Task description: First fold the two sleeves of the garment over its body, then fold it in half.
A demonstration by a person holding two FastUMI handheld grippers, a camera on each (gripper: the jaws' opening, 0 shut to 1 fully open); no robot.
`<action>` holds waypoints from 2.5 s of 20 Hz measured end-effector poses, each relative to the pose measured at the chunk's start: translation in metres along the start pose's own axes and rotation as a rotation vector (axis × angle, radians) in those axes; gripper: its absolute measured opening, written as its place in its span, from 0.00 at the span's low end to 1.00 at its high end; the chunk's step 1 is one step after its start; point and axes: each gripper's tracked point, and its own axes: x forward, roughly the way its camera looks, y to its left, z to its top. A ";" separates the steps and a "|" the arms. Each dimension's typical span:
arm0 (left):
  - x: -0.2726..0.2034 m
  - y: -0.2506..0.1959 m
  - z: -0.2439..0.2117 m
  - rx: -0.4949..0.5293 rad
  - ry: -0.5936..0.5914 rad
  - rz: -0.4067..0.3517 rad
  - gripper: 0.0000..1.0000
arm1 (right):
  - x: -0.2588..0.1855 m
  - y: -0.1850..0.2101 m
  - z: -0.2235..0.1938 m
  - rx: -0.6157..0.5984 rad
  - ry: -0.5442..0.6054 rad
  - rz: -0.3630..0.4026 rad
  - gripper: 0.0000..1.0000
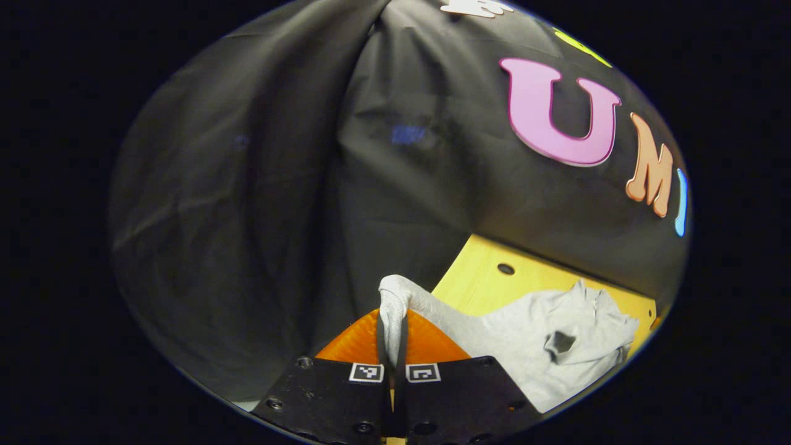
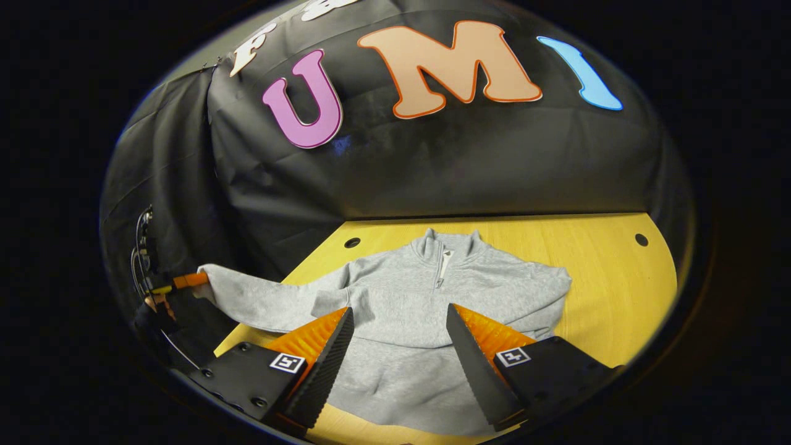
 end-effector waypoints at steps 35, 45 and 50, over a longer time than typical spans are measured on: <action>-0.078 -0.562 -0.154 0.370 0.235 -0.954 0.01 | -0.180 -0.153 -0.068 0.210 -0.064 -0.383 0.96; -0.085 -0.591 -0.179 0.384 0.241 -0.973 0.78 | -0.175 -0.153 -0.068 0.203 -0.054 -0.376 0.91; -0.075 -0.533 -0.135 0.331 0.171 -0.875 0.97 | -0.148 -0.136 -0.058 0.172 -0.054 -0.324 0.96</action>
